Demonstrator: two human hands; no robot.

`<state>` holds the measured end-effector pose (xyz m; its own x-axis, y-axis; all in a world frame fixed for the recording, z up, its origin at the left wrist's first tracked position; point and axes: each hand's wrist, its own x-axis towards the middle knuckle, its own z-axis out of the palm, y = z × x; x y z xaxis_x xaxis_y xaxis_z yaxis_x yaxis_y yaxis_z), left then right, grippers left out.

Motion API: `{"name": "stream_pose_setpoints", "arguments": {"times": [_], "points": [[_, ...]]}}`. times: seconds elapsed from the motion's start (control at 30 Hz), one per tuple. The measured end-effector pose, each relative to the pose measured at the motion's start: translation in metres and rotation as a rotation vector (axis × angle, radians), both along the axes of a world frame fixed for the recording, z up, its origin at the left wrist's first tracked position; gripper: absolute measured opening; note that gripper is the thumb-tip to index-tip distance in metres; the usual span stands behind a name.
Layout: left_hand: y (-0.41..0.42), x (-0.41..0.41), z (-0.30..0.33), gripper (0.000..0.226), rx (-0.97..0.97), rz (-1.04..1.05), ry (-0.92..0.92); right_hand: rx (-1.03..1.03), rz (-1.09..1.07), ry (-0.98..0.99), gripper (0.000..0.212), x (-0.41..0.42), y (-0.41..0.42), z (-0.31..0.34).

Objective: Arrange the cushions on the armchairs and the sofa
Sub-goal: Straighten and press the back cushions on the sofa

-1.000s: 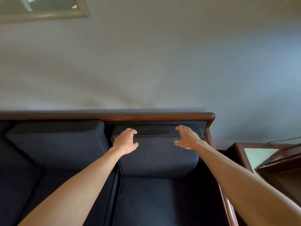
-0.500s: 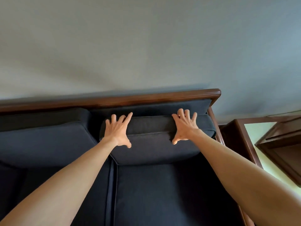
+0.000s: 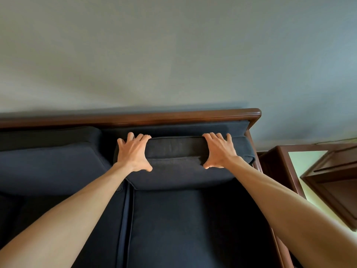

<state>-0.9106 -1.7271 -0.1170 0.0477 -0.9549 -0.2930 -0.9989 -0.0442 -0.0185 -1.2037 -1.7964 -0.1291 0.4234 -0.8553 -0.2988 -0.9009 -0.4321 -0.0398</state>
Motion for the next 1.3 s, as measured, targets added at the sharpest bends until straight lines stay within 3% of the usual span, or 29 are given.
{"name": "stream_pose_setpoints", "arguments": {"times": [0.2, 0.9, 1.07, 1.3], "points": [[-0.028, -0.003, -0.001, 0.125, 0.036, 0.019, 0.009, -0.005, -0.087, -0.078, 0.112, -0.020, -0.012, -0.010], [0.032, 0.000, -0.012, 0.090, -0.135, 0.049, 0.136, 0.049, -0.038, -0.004, 0.113, -0.015, 0.006, -0.001], [0.047, 0.019, 0.024, 0.084, -0.088, 0.100, 0.230, 0.043, 0.012, 0.019, 0.117, 0.023, 0.029, 0.033], [0.095, 0.101, 0.073, 0.081, -0.061, 0.154, 0.317, 0.079, 0.142, -0.017, 0.107, 0.155, 0.069, 0.082]]}}
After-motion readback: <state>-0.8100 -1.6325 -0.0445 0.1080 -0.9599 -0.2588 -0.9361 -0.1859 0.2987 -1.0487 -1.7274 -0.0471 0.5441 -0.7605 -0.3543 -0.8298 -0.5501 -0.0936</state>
